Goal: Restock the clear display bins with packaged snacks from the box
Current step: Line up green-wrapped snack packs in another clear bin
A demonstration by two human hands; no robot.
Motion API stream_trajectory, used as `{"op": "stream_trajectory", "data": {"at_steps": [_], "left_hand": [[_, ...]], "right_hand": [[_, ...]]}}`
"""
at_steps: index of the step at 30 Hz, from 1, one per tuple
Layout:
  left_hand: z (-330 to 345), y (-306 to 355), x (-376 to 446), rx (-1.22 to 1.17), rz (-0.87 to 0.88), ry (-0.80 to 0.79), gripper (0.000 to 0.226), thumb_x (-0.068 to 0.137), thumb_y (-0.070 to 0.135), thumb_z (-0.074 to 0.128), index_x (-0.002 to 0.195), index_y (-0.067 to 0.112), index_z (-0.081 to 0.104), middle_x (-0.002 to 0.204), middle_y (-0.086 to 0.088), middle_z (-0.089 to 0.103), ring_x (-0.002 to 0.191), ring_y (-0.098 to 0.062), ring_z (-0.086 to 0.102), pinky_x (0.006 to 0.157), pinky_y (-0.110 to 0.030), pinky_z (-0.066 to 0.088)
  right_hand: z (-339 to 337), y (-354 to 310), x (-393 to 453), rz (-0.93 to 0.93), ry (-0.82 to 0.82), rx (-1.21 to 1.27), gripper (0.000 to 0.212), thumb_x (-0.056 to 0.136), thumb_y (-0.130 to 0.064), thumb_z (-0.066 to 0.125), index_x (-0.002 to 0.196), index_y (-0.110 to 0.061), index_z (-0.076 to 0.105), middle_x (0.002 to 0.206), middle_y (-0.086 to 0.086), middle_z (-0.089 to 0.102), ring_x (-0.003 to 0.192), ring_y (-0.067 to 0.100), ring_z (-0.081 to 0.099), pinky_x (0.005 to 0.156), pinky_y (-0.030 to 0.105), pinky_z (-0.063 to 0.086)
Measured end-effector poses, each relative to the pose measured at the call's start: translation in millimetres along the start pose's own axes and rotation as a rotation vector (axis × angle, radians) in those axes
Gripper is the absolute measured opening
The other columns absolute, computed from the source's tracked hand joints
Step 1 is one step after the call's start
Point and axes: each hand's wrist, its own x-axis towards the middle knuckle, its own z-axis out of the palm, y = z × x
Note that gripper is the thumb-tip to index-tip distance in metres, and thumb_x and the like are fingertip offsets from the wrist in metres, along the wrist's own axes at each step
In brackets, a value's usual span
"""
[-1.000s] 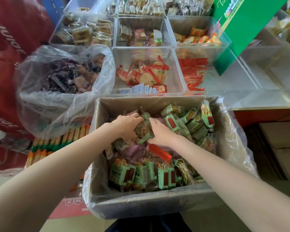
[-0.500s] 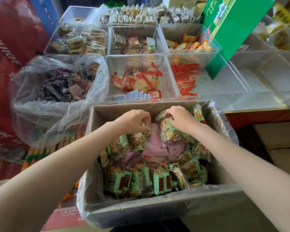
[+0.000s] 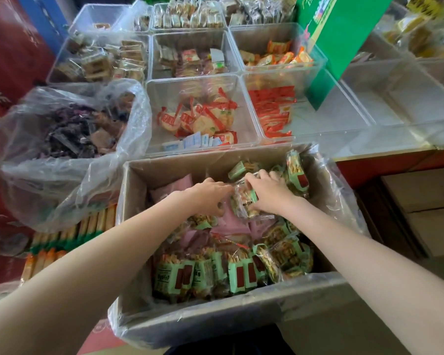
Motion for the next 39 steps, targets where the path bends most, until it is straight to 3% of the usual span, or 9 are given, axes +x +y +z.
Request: {"op": "stream_trajectory", "data": {"at_steps": [6,14,20,24,28,31,34,36,39], "left_hand": [[-7,-7,-6,0.210,-0.075,-0.285,0.080,0.066,0.066,0.068,0.132,0.031,0.041,0.127,-0.002,0.047,0.120,-0.027,0.033,0.096,-0.048,0.042],[-19,-5,-11,0.463,-0.038,-0.180,0.048,0.084,0.038,0.065,0.128,0.025,0.051,0.130,-0.001,0.047,0.121,-0.025,0.035,0.095,-0.037,0.037],[-25,-4,-5,0.212,-0.081,-0.202,0.043,0.083,0.039,0.065,0.121,0.021,0.056,0.122,0.000,0.057,0.112,-0.022,0.051,0.091,-0.035,0.041],[-20,10,-3,-0.348,-0.036,-0.089,0.088,0.076,0.027,0.075,0.146,0.021,0.022,0.138,0.000,0.045,0.123,-0.019,0.046,0.103,-0.032,0.039],[-13,7,4,-0.735,-0.028,0.038,0.067,0.070,0.016,0.079,0.128,0.020,0.045,0.117,0.001,0.059,0.110,-0.019,0.056,0.095,-0.032,0.046],[-17,-2,4,-0.686,-0.075,-0.066,0.053,0.072,0.024,0.079,0.118,0.022,0.054,0.107,0.005,0.057,0.090,-0.009,0.054,0.081,-0.025,0.044],[-22,-3,0,-0.625,-0.081,-0.100,0.045,0.075,0.024,0.077,0.114,0.021,0.056,0.080,0.011,0.047,0.067,-0.001,0.041,0.059,-0.016,0.036],[-24,-5,-1,-0.621,-0.087,-0.121,0.042,0.077,0.020,0.075,0.114,0.020,0.055,0.075,0.015,0.041,0.063,0.000,0.037,0.053,-0.012,0.032],[-27,-12,-2,-0.593,-0.068,-0.132,0.043,0.076,0.011,0.075,0.111,0.023,0.054,0.090,0.013,0.047,0.069,0.001,0.040,0.057,-0.012,0.033]], "right_hand": [[-15,20,-3,-0.094,-0.096,0.093,0.038,0.075,0.001,0.068,0.087,-0.020,0.038,0.091,-0.003,0.035,0.094,0.019,0.040,0.072,0.031,0.041],[-39,35,-1,-0.025,-0.063,-0.054,0.043,0.072,0.015,0.043,0.092,-0.022,0.035,0.100,0.003,0.033,0.097,0.025,0.036,0.073,0.035,0.033],[-31,21,-14,-0.109,-0.176,-0.109,0.042,0.074,0.007,0.056,0.095,-0.023,0.036,0.102,0.001,0.033,0.103,0.023,0.035,0.080,0.036,0.040],[-12,-1,-23,-0.242,-0.128,-0.032,0.059,0.079,-0.006,0.065,0.127,-0.020,0.033,0.121,0.006,0.031,0.114,0.024,0.034,0.100,0.038,0.036],[-11,-9,-21,-0.340,0.036,0.288,0.070,0.077,-0.015,0.073,0.134,-0.018,0.032,0.128,0.002,0.033,0.112,0.019,0.046,0.096,0.033,0.044],[-26,1,-18,-0.261,0.020,0.517,0.074,0.076,-0.025,0.075,0.137,-0.022,0.034,0.132,0.001,0.040,0.104,0.011,0.053,0.090,0.023,0.044],[-46,19,-7,-0.084,0.208,0.730,0.029,0.087,-0.027,0.063,0.113,-0.014,0.058,0.111,0.001,0.061,0.095,0.014,0.063,0.086,0.029,0.052],[-51,35,3,0.034,0.279,0.632,0.017,0.092,-0.019,0.054,0.105,-0.011,0.060,0.103,0.004,0.064,0.096,0.019,0.062,0.088,0.034,0.051],[-43,43,11,0.097,0.047,0.381,0.035,0.094,-0.017,0.049,0.128,-0.015,0.050,0.127,0.012,0.053,0.110,0.024,0.053,0.091,0.031,0.044]]}}
